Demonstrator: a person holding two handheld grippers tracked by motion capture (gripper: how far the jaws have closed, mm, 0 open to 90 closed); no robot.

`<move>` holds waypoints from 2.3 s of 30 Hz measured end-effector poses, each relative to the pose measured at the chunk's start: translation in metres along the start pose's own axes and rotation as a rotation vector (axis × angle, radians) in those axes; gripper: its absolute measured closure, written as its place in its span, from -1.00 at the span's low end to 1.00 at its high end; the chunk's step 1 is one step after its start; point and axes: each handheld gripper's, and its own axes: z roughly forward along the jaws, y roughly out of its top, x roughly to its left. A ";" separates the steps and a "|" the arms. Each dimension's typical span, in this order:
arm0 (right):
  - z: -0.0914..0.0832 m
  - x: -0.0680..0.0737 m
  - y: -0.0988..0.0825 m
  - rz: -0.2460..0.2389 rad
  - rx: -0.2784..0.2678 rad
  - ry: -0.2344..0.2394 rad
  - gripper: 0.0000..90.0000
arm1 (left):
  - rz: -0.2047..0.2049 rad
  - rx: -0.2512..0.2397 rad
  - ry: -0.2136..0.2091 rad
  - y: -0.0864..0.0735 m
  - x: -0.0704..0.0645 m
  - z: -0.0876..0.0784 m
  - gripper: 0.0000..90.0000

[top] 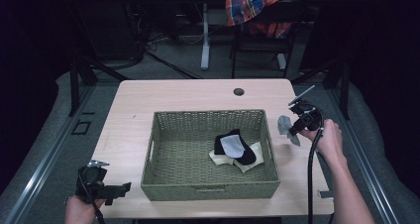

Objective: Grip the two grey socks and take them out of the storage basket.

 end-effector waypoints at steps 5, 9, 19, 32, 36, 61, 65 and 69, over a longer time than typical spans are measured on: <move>0.011 -0.002 0.000 0.000 0.024 0.024 0.88 | 0.001 0.000 -0.001 0.000 0.000 0.000 -1.00; 0.020 -0.002 0.000 0.001 0.042 0.023 0.88 | -0.001 -0.001 -0.001 0.000 0.000 0.000 -1.00; 0.040 0.000 0.000 0.003 0.082 0.034 0.88 | 0.000 -0.001 -0.002 0.000 0.000 0.000 -1.00; 0.029 -0.004 0.001 0.019 0.043 0.064 0.11 | 0.000 -0.002 -0.001 0.000 0.000 0.000 -1.00; 0.006 -0.006 0.000 0.025 -0.016 0.077 -0.22 | 0.000 -0.001 -0.001 0.000 0.000 0.000 -1.00; -0.046 0.095 0.036 -0.299 -0.147 0.154 -0.97 | -0.002 -0.002 0.002 0.000 0.000 0.000 -1.00; -0.041 0.104 0.043 -0.324 -0.138 0.171 -0.93 | -0.001 -0.001 0.002 0.000 0.000 0.000 -1.00; -0.034 0.114 0.048 -0.339 -0.145 0.202 -0.78 | -0.003 -0.001 0.002 0.000 0.000 0.000 -1.00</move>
